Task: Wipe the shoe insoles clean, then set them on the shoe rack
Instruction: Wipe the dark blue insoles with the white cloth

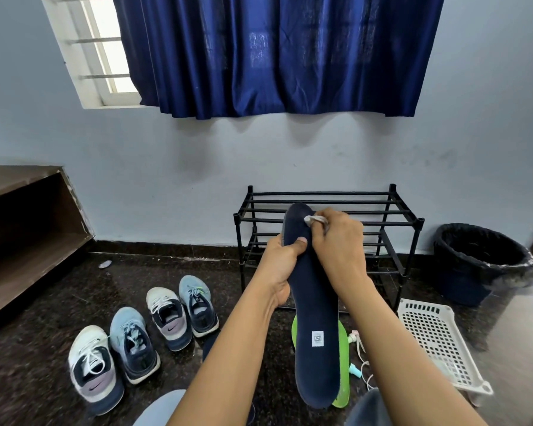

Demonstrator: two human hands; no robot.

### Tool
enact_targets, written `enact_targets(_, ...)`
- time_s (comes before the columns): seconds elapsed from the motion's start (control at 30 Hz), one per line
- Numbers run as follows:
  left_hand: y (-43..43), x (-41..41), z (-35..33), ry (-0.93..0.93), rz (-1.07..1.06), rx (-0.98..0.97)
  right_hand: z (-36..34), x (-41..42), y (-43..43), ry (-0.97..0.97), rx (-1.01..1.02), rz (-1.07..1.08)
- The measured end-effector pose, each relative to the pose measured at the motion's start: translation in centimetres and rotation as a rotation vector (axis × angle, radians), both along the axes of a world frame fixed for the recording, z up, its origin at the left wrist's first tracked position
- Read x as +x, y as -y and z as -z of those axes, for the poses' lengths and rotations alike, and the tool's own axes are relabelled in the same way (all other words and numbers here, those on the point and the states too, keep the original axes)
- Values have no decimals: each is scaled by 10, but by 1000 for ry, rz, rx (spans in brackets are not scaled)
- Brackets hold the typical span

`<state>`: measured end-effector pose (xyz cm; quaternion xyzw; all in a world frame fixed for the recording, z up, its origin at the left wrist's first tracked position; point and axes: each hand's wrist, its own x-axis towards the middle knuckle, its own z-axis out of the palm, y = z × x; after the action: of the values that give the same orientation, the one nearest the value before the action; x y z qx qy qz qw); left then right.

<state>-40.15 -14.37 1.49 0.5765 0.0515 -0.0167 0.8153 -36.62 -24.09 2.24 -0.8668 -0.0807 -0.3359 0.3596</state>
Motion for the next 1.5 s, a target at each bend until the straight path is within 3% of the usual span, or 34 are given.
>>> enact_targets(0.27, -4, 2, -2, -11, -31, 0, 6, -3, -1, -67, -10, -80)
enact_targets(0.47, 2, -4, 1, -2, 31, 20, -2, 3, 8, -8, 31, 29)
enact_targets(1.03, -5, 0, 1, -18, -20, 10, 5, -5, 1, -55, -36, -107)
enact_targets(1.23, 1, -3, 2, -24, 32, 34, -2, -2, 8, -1, 37, 20)
enact_targets(1.5, -5, 2, 2, -18, -12, 14, 4, -3, 2, -26, -25, -53)
